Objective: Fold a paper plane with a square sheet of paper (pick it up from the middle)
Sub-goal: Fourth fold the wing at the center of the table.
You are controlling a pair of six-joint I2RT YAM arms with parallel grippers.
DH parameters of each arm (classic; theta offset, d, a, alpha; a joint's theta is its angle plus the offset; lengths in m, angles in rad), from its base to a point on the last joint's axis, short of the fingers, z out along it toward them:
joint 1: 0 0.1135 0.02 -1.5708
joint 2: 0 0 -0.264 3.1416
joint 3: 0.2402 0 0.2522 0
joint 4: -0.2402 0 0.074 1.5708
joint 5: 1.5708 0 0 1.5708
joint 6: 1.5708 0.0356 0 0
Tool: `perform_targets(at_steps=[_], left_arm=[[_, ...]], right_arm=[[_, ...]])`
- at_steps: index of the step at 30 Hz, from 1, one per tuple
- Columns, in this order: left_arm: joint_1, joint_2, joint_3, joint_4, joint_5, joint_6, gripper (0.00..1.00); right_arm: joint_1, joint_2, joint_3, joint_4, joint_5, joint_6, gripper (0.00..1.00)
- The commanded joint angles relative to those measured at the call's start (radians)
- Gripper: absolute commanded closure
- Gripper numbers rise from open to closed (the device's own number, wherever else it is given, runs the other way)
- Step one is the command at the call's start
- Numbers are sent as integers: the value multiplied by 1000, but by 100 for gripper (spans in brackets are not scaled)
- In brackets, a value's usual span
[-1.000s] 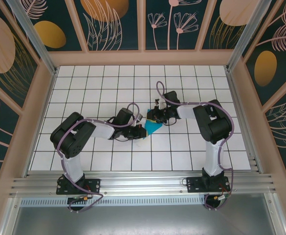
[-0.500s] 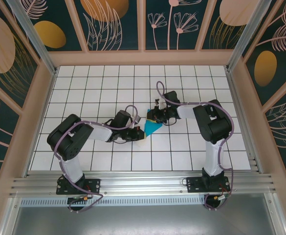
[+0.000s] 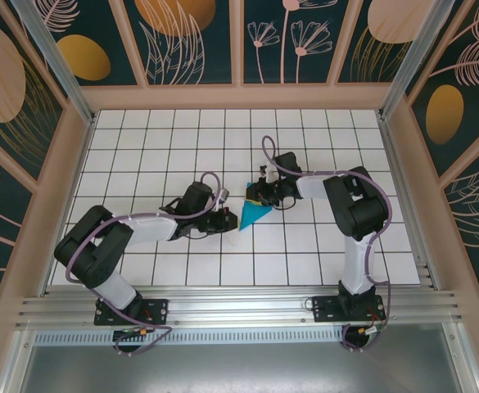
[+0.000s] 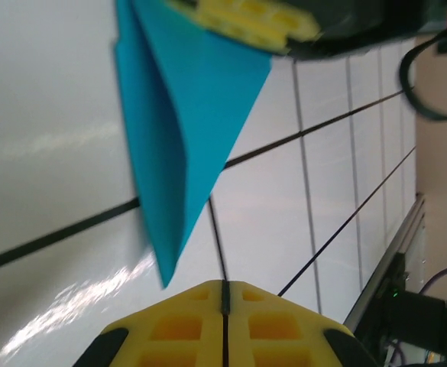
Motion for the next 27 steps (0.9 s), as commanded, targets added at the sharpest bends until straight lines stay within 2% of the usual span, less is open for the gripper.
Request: perform_targets(at_steps=[1,6,12,20,27], left_arm=[[-3,63,84,82,22,-31,90],[-3,179,184,107,58,-23,88],[-4,271,224,44,48,4,89],[-7,321,186,-119,-69,81,92],[-7,320,105,-135,-124,88,95]], right_arm=[[3,97,-40,-78,113,-26,76],[4,98,-44,-71,111,-23,75],[4,98,-44,-73,112,-24,75],[4,98,-44,-72,112,-24,75],[4,85,-34,-67,93,-21,75]])
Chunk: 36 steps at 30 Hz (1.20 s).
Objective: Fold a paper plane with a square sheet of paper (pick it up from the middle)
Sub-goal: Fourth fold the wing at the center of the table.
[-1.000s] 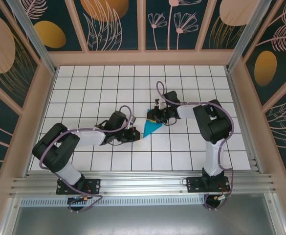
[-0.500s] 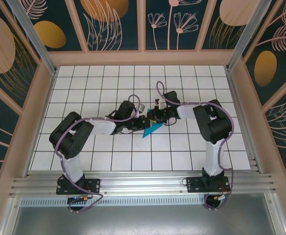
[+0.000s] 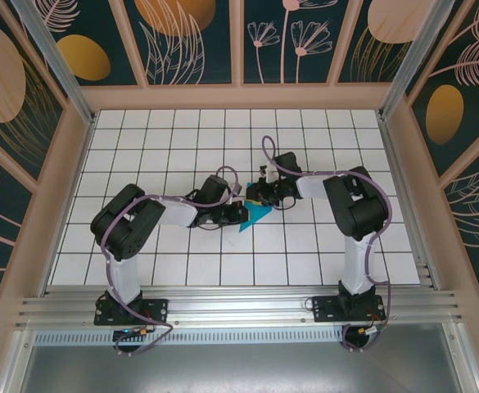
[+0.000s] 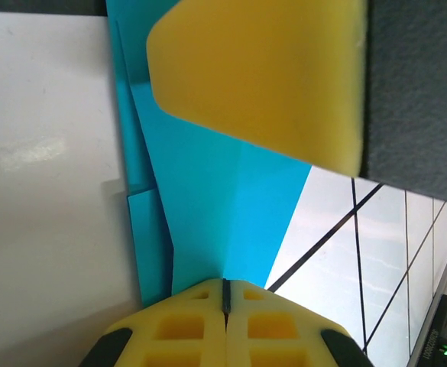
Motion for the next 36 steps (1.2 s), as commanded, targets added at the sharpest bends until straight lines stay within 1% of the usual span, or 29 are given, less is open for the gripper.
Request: perform_targets(at_steps=[1,4,9,12,15,19,26,30,32,36], left_arm=[[-1,31,-80,-159,-94,30,96],[0,27,-90,-174,-120,28,100],[-1,41,-87,-184,-140,21,100],[-1,44,-86,-187,-150,16,100],[0,47,-85,-187,-147,15,100],[0,46,-86,-190,-149,18,100],[0,54,-80,-190,-142,20,100],[0,53,-80,-192,-142,22,100],[-1,55,-78,-194,-144,22,100],[0,56,-80,-205,-152,23,100]], right_arm=[[4,78,-27,-74,95,-23,75],[0,58,10,-104,100,-36,75],[-33,-51,42,-84,78,-26,76],[-52,-122,35,-75,80,-13,85],[-50,-168,3,-72,80,-17,94],[-34,-205,-78,-30,68,0,97],[29,-143,-91,0,50,14,97],[38,-89,-68,10,50,17,97],[38,-52,-44,-25,82,9,97],[33,-11,-38,-41,144,-5,96]])
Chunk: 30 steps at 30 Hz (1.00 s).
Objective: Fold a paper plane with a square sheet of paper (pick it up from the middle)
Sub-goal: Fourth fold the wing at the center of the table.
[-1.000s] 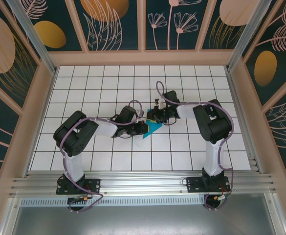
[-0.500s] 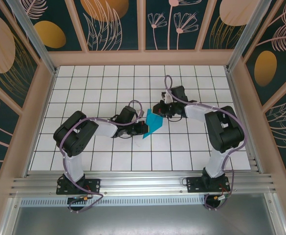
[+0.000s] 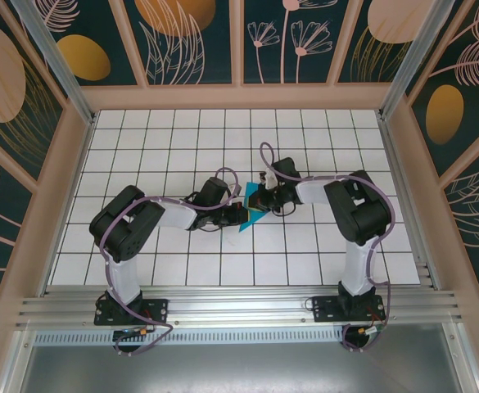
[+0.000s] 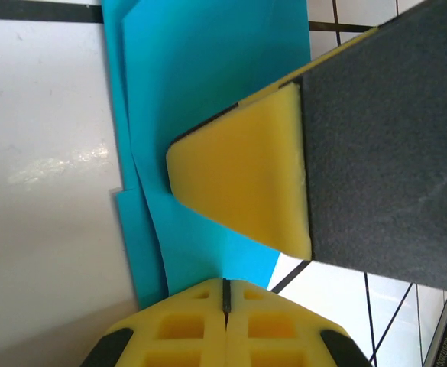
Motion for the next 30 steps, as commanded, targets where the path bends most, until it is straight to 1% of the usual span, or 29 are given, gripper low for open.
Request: perform_targets(at_steps=[1,4,11,18,23,30], left_arm=[[10,69,-56,-243,-113,22,100],[10,68,-68,-247,-117,30,100],[10,70,-92,-247,-126,36,100],[10,72,-102,-252,-127,45,100],[9,73,-101,-252,-131,48,100],[9,74,-99,-256,-128,52,100]], right_arm=[[-5,55,28,-27,105,-18,96],[-26,76,44,-39,141,-32,95],[-78,111,76,-9,90,-37,93],[-121,148,146,-67,104,-77,91],[-158,168,182,-86,89,-100,90],[-206,202,246,-124,117,-123,90]])
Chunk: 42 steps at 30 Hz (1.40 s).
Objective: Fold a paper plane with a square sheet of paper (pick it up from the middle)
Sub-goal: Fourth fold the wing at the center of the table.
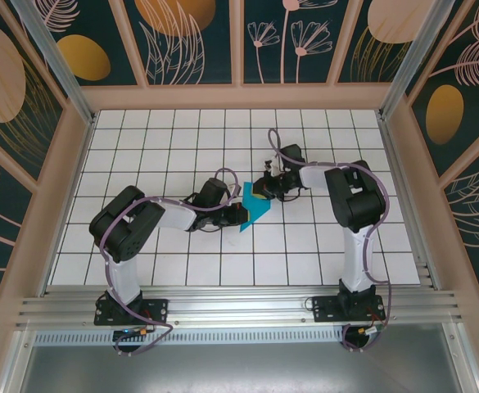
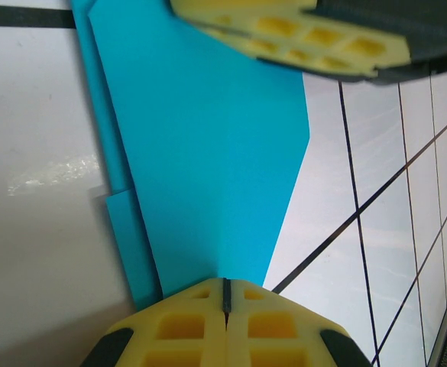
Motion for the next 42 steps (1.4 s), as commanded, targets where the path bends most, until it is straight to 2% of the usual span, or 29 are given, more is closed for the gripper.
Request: perform_targets(at_steps=[1,5,11,18,23,28,32,37,42], left_arm=[[10,75,-76,-286,-122,43,100],[10,70,-77,-287,-123,47,100],[10,63,-88,-285,-128,48,100],[9,57,-88,-288,-128,53,100],[10,52,-82,-292,-128,57,100],[10,50,-70,-296,-126,60,100],[9,53,-62,-297,-125,62,100],[10,55,-54,-299,-119,65,100],[10,50,-53,-303,-118,69,100]], right_arm=[[-86,63,46,10,233,-54,90],[-100,92,92,-24,254,-65,90],[-107,118,169,-96,354,-62,89],[-135,140,240,-113,330,-67,89],[-136,49,274,-151,299,-86,87],[-120,-97,170,-100,196,-75,86],[-53,-166,23,4,114,-20,86],[44,-163,-93,93,110,33,87],[70,-101,-150,146,143,66,89]])
